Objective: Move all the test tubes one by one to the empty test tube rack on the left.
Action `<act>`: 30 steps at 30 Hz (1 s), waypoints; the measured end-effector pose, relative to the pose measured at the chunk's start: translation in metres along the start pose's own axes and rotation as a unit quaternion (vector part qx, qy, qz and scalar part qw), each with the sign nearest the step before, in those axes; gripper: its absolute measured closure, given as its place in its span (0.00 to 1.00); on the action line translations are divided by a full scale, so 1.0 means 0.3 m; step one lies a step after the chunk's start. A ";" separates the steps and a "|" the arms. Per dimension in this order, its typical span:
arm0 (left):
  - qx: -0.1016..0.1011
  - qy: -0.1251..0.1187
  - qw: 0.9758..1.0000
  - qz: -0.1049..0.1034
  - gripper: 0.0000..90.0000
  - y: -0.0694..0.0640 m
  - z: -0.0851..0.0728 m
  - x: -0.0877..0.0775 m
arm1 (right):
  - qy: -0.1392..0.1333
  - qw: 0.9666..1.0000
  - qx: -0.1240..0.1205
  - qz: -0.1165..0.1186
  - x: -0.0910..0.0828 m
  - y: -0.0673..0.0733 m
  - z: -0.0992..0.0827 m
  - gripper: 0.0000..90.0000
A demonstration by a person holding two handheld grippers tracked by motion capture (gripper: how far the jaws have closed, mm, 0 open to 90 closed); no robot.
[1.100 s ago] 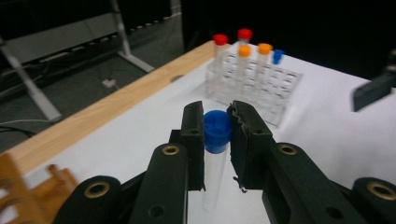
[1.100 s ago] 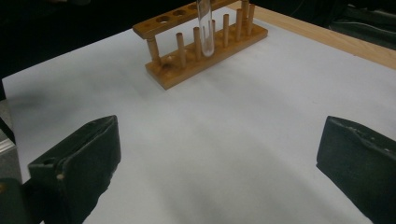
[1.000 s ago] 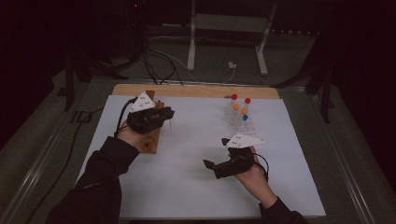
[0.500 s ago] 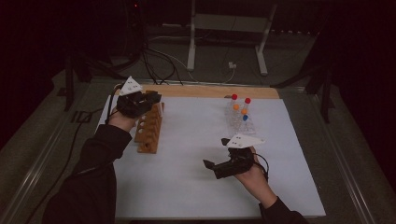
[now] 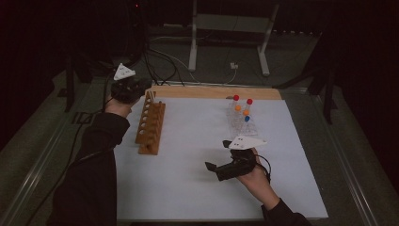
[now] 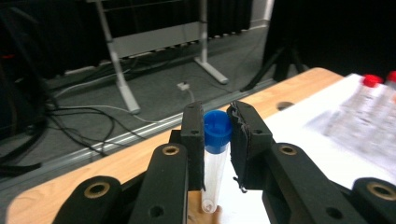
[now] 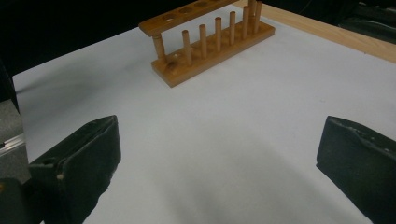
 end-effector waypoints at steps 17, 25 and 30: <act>-0.024 0.015 0.999 0.040 0.86 0.080 -0.077 0.102 | -0.002 1.000 0.002 0.001 -0.004 -0.006 -0.003 0.00; -0.022 0.032 0.999 0.034 0.86 0.058 -0.143 0.128 | -0.002 1.000 0.004 0.001 -0.004 -0.004 -0.003 0.00; -0.021 0.045 0.998 0.036 0.86 0.052 -0.180 0.146 | -0.002 1.000 0.005 0.002 -0.004 -0.005 -0.003 0.00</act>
Point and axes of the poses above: each handheld gripper's, and its own axes: x roughly forward along the jaws, z roughly out of its top, y roughly to its left, the point moved 5 cm from there along x, roughly forward along the jaws, and after that the axes turned 6 degrees about z, right-handed, at the moved point
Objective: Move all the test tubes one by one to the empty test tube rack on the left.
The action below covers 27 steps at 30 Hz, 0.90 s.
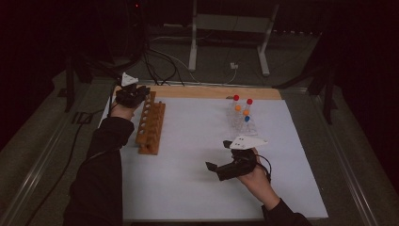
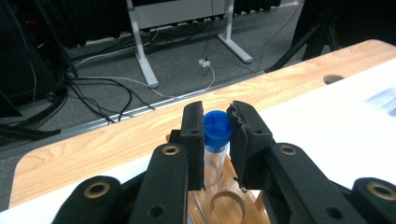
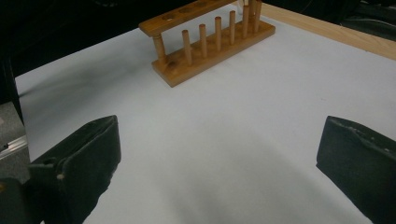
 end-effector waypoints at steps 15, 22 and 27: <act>0.036 0.035 0.999 0.013 0.86 -0.020 -0.042 0.039 | 0.000 1.000 0.003 0.001 -0.002 -0.003 0.000 0.00; 0.037 0.040 0.998 0.013 0.85 -0.020 -0.039 0.040 | 0.000 1.000 0.004 0.003 -0.001 -0.003 0.000 0.00; 0.029 0.039 0.999 -0.003 0.79 -0.027 -0.033 0.027 | -0.005 1.000 0.004 0.002 -0.009 -0.004 0.007 0.00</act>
Point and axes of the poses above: each handheld gripper's, and its own axes: x roughly forward along the jaws, z roughly out of its top, y roughly to its left, the point moved 5 cm from there along x, roughly forward along the jaws, and after that the axes turned 6 degrees about z, right-handed, at the moved point
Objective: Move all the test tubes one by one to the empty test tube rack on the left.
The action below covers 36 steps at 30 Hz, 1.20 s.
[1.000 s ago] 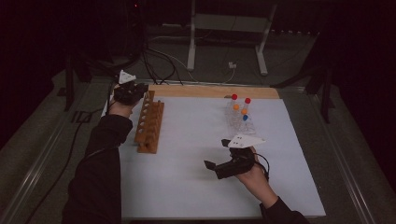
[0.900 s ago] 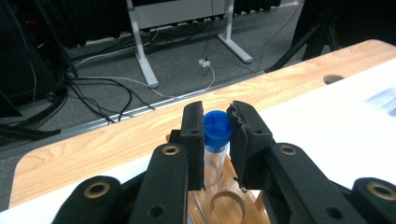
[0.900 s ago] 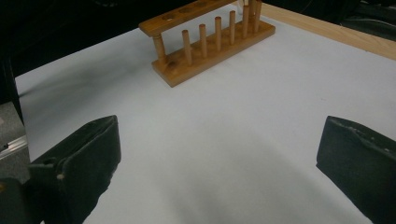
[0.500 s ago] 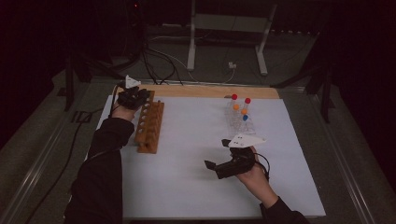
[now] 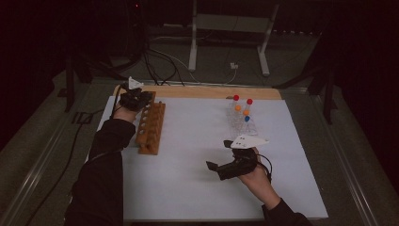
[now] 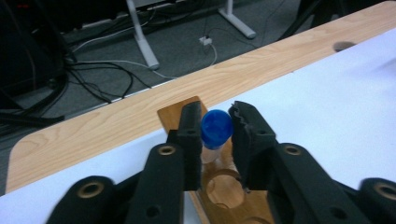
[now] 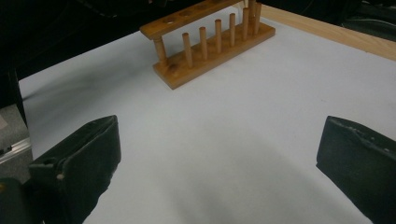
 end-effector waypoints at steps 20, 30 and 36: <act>-0.032 -0.041 0.995 -0.082 0.18 -0.074 0.069 -0.210 | -0.051 0.997 -0.002 -0.048 -0.121 -0.088 0.075 0.00; -0.023 -0.056 0.991 -0.122 0.03 -0.168 0.018 -0.326 | -0.067 0.990 0.006 -0.127 -0.199 -0.221 0.119 0.00; -0.017 -0.072 0.984 -0.162 0.03 -0.241 -0.030 -0.387 | -0.058 0.983 0.032 -0.172 -0.202 -0.311 0.080 0.06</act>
Point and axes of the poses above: each handheld gripper's, and its own axes: x roughly forward along the jaws, z roughly out of its top, y roughly to its left, the point moved 5 cm from there along x, roughly forward along the jaws, and after that the axes turned 6 degrees about z, right-handed, at the moved point
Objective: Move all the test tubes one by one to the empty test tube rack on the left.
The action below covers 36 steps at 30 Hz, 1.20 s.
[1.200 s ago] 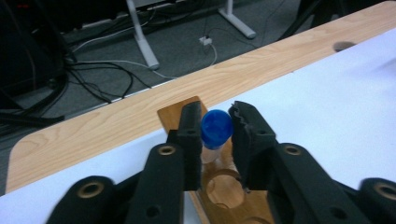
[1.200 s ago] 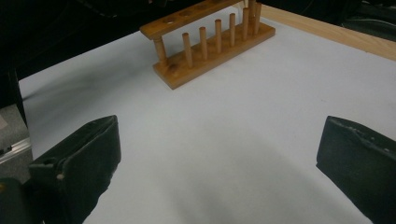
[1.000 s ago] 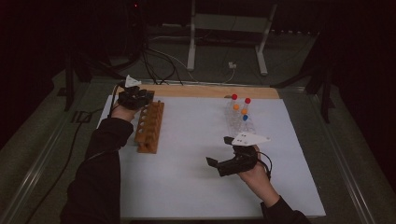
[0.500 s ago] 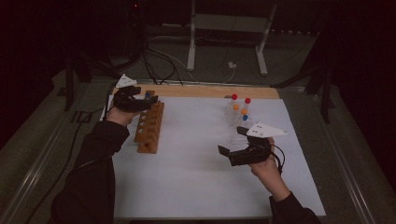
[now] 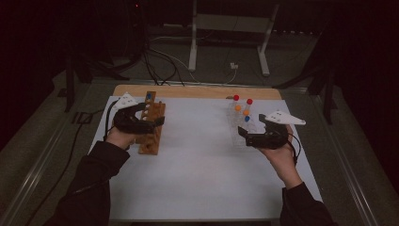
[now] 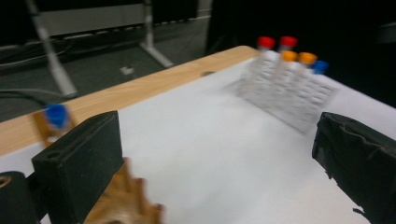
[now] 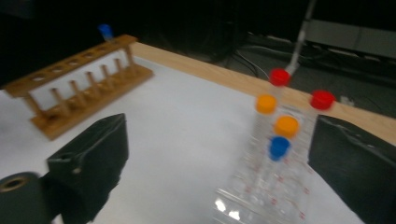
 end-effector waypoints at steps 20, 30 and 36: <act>0.032 0.015 0.996 -0.084 0.03 -0.214 -0.169 -0.013 | 0.078 0.993 0.070 -0.051 0.147 -0.135 -0.134 0.54; 0.025 0.016 0.996 -0.090 0.03 -0.207 -0.176 -0.012 | 0.100 0.990 0.069 -0.072 0.206 -0.154 -0.144 0.74; 0.023 0.017 0.996 -0.087 0.03 -0.201 -0.179 -0.011 | 0.104 0.989 0.070 -0.080 0.222 -0.160 -0.151 0.85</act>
Point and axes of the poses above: each handheld gripper's, and its own axes: x roughly forward along the jaws, z roughly out of its top, y roughly to its left, the point moved 5 cm from there along x, roughly forward along the jaws, and after that the axes turned 6 degrees about z, right-handed, at the moved point
